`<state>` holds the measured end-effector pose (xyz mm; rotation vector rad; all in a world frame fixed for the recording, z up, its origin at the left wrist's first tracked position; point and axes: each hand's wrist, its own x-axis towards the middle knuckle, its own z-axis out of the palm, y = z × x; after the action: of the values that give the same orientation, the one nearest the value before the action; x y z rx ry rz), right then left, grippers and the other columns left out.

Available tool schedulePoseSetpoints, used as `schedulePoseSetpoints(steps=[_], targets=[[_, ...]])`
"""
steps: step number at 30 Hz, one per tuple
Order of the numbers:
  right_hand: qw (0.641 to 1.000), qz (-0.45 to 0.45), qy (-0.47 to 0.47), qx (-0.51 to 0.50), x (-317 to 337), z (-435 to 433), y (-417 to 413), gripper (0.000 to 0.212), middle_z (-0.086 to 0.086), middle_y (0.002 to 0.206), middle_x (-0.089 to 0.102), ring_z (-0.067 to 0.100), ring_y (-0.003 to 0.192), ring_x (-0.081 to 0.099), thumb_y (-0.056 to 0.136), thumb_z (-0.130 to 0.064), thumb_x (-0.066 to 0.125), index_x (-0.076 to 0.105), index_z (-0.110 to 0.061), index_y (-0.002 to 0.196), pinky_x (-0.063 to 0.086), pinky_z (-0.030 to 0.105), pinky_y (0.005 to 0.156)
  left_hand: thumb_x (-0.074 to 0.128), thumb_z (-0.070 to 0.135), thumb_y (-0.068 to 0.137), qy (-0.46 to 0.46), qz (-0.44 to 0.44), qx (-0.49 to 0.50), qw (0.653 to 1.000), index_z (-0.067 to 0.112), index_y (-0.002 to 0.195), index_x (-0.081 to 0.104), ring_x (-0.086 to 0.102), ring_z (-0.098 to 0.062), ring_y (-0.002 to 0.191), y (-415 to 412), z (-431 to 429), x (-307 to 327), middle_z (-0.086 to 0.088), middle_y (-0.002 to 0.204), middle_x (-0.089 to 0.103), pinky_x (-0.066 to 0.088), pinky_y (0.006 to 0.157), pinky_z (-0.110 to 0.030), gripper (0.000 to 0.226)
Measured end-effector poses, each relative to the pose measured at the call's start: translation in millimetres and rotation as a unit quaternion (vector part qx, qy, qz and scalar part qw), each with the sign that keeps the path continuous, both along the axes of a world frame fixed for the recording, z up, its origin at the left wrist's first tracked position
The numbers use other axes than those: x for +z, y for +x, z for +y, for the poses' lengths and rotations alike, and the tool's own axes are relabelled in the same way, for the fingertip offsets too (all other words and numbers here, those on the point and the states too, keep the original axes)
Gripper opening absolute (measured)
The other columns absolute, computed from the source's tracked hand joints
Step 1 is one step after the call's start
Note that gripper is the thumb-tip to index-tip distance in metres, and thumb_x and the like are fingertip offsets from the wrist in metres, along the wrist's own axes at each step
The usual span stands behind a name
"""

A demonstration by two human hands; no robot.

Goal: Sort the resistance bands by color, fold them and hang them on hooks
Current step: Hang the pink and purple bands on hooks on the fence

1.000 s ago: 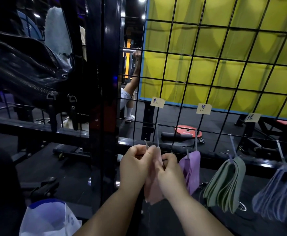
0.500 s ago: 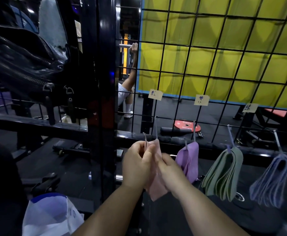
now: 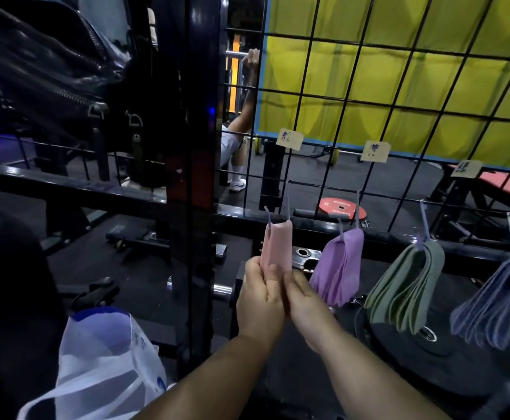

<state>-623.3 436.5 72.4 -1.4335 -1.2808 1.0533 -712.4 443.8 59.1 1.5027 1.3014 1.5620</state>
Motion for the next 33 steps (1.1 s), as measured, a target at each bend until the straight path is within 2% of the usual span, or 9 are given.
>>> schedulePoseSetpoints(steps=[4,8,12,16,20,23,25,30,33], targets=[[0.999,-0.017,0.025,-0.009,-3.9,-9.8,1.3,0.028,-0.005,0.101,0.067,0.003,0.094,0.062,0.104,-0.039,0.035,0.059,-0.025,0.103,0.043,0.008,0.068,0.03,0.055,0.091,-0.017,0.026,0.008,0.999,0.025,0.095,0.045,0.059,-0.01,0.079,1.6,-6.4,-13.6,0.005,0.089,0.06,0.049,0.069,-0.035,0.034],[0.997,-0.068,0.042,-0.002,-3.5,-14.0,4.7,0.027,0.0,0.095,0.064,0.001,0.086,0.059,0.105,-0.035,0.034,0.055,-0.018,0.1,0.042,0.004,0.06,0.035,0.049,0.097,-0.034,0.029,0.006,0.999,0.025,0.093,0.047,0.06,-0.012,0.079,4.5,-11.0,-15.9,0.003,0.089,0.061,0.053,0.07,-0.041,0.026],[0.993,-0.109,0.043,0.023,-6.3,-18.5,8.7,0.027,0.003,0.092,0.064,-0.004,0.073,0.058,0.105,-0.035,0.035,0.056,-0.019,0.104,0.042,0.006,0.057,0.038,0.046,0.099,-0.04,0.032,0.009,0.999,0.025,0.09,0.046,0.062,-0.013,0.076,3.5,-12.6,-14.6,0.003,0.087,0.062,0.055,0.068,-0.046,0.025],[0.99,-0.125,0.049,0.03,-10.0,-23.8,12.9,0.027,-0.007,0.081,0.06,-0.013,0.06,0.055,0.105,-0.033,0.037,0.059,-0.017,0.109,0.04,0.006,0.056,0.035,0.054,0.097,-0.047,0.035,-0.002,0.998,0.028,0.091,0.045,0.065,-0.014,0.074,1.9,-17.4,-15.0,0.004,0.087,0.064,0.056,0.064,-0.046,0.028],[0.991,-0.122,0.037,0.031,-8.4,-27.0,14.5,0.027,-0.006,0.084,0.063,-0.005,0.071,0.059,0.105,-0.035,0.038,0.059,-0.019,0.11,0.044,0.007,0.06,0.036,0.05,0.098,-0.045,0.041,-0.006,0.998,0.025,0.092,0.046,0.065,-0.015,0.074,2.6,-21.1,-13.1,0.003,0.086,0.065,0.056,0.065,-0.047,0.028],[0.995,-0.088,0.025,0.038,-12.0,-27.0,15.8,0.025,-0.002,0.096,0.071,0.012,0.092,0.068,0.103,-0.041,0.04,0.06,-0.026,0.107,0.056,0.029,0.08,0.037,0.045,0.1,-0.043,0.056,-0.005,0.998,0.024,0.093,0.046,0.065,-0.016,0.076,1.1,-22.8,-12.1,0.004,0.085,0.066,0.054,0.067,-0.045,0.024],[0.995,-0.091,0.022,0.041,-12.0,-28.4,16.4,0.024,-0.004,0.098,0.071,0.011,0.094,0.067,0.104,-0.038,0.04,0.061,-0.026,0.106,0.051,0.022,0.077,0.037,0.046,0.099,-0.039,0.06,-0.003,0.997,0.026,0.094,0.047,0.065,-0.016,0.075,-0.7,-23.7,-12.4,0.004,0.083,0.066,0.054,0.068,-0.044,0.023],[0.995,-0.092,0.024,0.036,-11.7,-33.3,17.3,0.024,-0.003,0.086,0.065,0.012,0.077,0.06,0.104,-0.033,0.041,0.06,-0.019,0.103,0.045,0.026,0.072,0.042,0.042,0.1,-0.043,0.054,-0.026,0.997,0.027,0.091,0.047,0.063,-0.004,0.064,-5.6,-29.7,-13.1,0.007,0.074,0.067,0.054,0.065,-0.038,0.018],[0.994,-0.095,0.031,0.034,-15.1,-33.9,18.3,0.026,-0.004,0.07,0.06,0.011,0.062,0.054,0.105,-0.03,0.039,0.06,-0.019,0.097,0.045,0.029,0.064,0.044,0.036,0.1,-0.041,0.059,-0.038,0.997,0.028,0.087,0.045,0.061,0.0,0.06,-7.4,-35.3,-14.7,0.008,0.068,0.066,0.047,0.056,-0.023,0.015]])
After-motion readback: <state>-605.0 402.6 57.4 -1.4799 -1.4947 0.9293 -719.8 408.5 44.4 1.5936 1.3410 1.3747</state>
